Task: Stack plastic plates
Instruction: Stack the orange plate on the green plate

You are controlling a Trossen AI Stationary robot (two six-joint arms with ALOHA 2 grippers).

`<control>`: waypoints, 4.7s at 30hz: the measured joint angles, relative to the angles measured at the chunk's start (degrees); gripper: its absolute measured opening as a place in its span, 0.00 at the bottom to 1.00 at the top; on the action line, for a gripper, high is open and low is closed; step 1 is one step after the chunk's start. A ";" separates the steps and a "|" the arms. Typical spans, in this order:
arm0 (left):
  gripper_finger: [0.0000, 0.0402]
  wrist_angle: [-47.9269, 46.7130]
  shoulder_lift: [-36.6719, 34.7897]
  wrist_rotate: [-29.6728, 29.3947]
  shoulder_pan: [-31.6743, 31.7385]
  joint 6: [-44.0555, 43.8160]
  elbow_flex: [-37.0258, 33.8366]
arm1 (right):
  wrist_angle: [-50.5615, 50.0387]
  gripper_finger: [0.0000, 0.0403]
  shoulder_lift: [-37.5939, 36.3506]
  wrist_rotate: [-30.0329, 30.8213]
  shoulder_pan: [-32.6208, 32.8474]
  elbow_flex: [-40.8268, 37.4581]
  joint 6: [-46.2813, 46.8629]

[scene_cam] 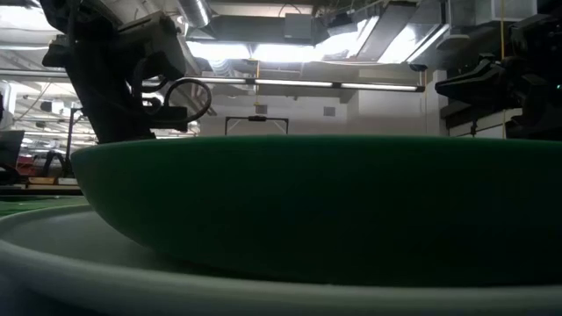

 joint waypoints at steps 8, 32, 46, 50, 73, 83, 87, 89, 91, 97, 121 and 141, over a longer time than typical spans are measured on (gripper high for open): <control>0.01 -0.07 -0.07 -0.39 0.00 0.02 0.04 | 0.00 0.15 0.00 -0.01 -0.01 0.00 -0.01; 0.00 -0.19 -0.07 -0.51 -0.26 12.33 15.76 | 0.00 0.15 0.00 0.00 0.00 0.00 -0.01; 0.00 0.56 -0.07 0.07 -7.47 15.39 26.09 | -0.01 0.15 0.00 0.01 0.00 0.00 -0.01; 0.00 3.07 -0.03 1.39 -10.74 15.42 26.10 | 0.00 0.15 0.00 -0.01 0.00 0.00 -0.01; 0.00 18.85 10.70 2.61 -25.19 15.45 26.18 | -0.01 0.15 -0.02 0.00 0.00 0.00 0.00; 0.00 18.97 13.98 2.57 -26.49 15.46 26.18 | -0.01 0.15 -0.02 0.01 0.00 0.00 0.01; 0.00 19.73 14.45 3.81 -26.47 15.47 26.16 | 0.00 0.15 -0.02 0.00 0.00 0.01 -0.01; 0.00 20.45 14.45 4.94 -26.47 16.32 26.16 | -0.01 0.15 -0.02 -0.01 0.00 0.00 0.00; 0.00 21.04 14.45 5.65 -26.58 18.73 26.16 | 0.00 0.15 -0.02 0.00 -0.01 0.01 0.00; 0.00 21.86 14.45 6.09 -27.23 21.38 26.14 | -0.01 0.15 -0.02 0.01 -0.01 0.01 0.01; 0.00 21.00 14.45 7.88 -26.13 15.62 26.14 | 0.00 0.15 -0.02 -0.01 -0.01 0.01 -0.01; 0.23 21.00 14.45 9.09 -25.15 11.89 26.14 | 0.00 0.15 -0.02 -0.01 -0.02 0.00 0.01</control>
